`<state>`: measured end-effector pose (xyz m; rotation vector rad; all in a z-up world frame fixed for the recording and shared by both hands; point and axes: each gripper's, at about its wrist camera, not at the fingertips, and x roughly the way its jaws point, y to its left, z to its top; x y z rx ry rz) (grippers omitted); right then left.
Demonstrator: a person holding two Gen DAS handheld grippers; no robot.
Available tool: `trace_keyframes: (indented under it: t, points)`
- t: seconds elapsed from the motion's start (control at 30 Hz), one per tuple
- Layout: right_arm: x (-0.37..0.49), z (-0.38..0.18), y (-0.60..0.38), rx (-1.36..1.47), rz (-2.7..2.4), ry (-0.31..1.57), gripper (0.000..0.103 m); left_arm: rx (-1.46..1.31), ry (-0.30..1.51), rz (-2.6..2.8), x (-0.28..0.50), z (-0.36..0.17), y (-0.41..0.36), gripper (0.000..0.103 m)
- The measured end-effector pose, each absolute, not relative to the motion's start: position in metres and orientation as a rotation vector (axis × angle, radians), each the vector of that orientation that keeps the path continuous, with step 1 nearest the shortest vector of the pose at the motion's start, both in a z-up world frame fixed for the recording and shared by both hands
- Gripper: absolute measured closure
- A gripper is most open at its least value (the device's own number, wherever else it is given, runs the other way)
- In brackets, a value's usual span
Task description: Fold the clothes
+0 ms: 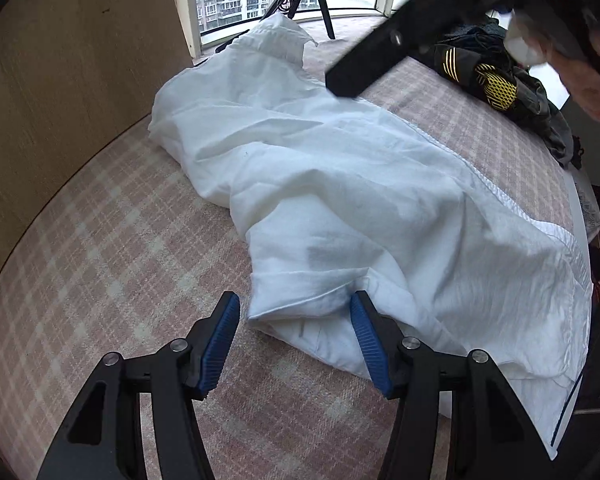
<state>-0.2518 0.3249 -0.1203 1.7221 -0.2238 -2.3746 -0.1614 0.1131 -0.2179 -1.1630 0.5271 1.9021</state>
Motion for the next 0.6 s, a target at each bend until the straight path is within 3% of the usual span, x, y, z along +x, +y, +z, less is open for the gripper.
trace_keyframes:
  t: [0.07,0.1,0.17,0.33,0.6]
  points:
    - [-0.266,-0.101,0.327,1.706,-2.386,-0.183,0.070,-1.156,0.516,1.910,-0.163,-0.217,0.111,0.048]
    - [-0.274,-0.092,0.327,1.695,-2.389,-0.158,0.062,-1.149,0.508,1.909,-0.163,-0.218,0.111,0.048]
    - [-0.290,-0.085,0.331,1.686,-2.421,-0.115,0.056,-1.141,0.496,1.911,-0.163,-0.219,0.112,0.048]
    - [-0.328,-0.118,0.343,1.721,-2.362,-0.296,0.056,-1.137,0.466,1.911,-0.163,-0.222,0.111,0.048]
    - [-0.359,-0.181,0.321,1.806,-2.239,-0.333,0.056,-1.116,0.468,1.889,-0.161,-0.224,0.110,0.071]
